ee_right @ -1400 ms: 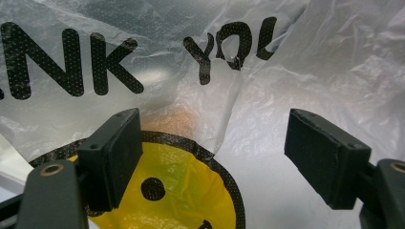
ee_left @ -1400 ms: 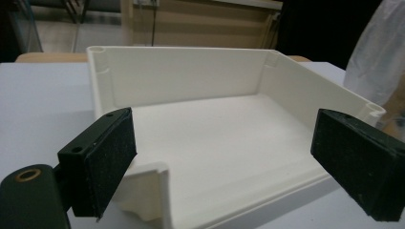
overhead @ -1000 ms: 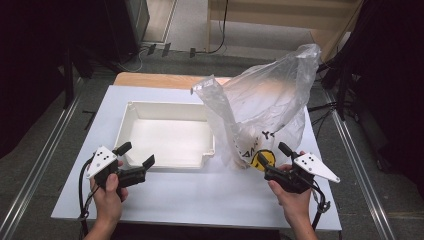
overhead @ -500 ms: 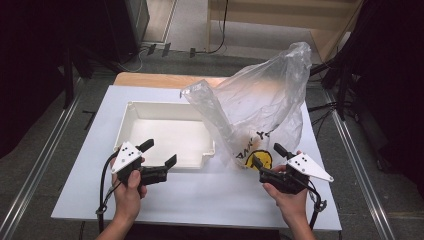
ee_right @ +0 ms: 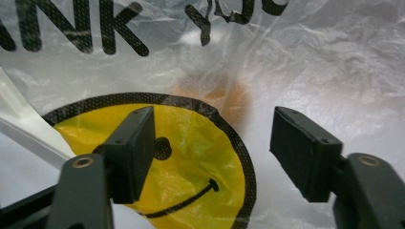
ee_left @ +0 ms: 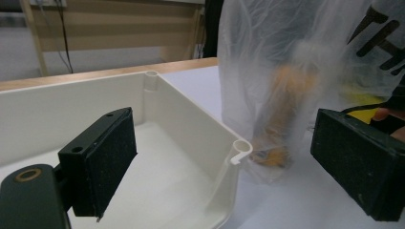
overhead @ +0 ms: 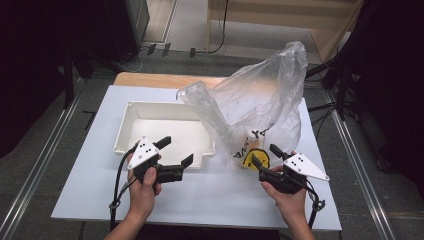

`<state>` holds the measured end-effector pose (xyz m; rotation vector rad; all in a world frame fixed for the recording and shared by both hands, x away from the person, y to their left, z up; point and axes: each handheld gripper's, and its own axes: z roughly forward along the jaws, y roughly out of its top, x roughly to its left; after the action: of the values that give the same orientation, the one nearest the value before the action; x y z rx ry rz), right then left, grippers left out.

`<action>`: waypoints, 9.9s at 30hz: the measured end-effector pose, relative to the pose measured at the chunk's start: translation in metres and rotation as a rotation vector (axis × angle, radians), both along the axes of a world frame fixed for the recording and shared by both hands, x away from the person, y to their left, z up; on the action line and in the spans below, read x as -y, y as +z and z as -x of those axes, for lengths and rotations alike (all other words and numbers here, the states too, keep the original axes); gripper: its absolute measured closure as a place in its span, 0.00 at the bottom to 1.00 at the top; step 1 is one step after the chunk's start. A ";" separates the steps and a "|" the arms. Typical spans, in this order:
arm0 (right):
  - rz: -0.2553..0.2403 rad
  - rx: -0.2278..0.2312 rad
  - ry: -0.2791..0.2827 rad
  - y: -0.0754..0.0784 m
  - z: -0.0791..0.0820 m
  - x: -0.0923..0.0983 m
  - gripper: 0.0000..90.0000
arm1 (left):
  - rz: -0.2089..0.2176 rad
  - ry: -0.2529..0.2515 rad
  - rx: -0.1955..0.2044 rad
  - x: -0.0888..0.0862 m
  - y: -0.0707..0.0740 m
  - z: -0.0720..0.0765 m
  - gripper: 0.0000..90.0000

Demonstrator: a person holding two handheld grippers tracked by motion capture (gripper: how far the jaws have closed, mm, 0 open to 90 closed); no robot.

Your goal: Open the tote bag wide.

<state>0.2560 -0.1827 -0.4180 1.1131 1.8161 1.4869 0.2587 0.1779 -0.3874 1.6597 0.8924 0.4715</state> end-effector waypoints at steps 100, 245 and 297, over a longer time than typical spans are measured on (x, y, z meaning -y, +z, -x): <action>-0.053 -0.047 -0.092 0.013 -0.035 0.001 1.00 | 0.027 -0.160 0.055 0.121 0.052 -0.010 1.00; -0.042 0.066 -0.131 0.040 -0.026 0.016 0.50 | -0.075 -0.003 -0.150 0.123 -0.038 -0.054 1.00; -0.054 -0.195 -0.242 0.006 -0.052 0.075 0.51 | -0.183 -0.056 -0.165 0.112 -0.086 -0.012 0.96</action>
<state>0.3076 -0.2574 -0.4124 1.4929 1.7010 1.3310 0.2704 0.0658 -0.4737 1.9074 0.9426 0.3908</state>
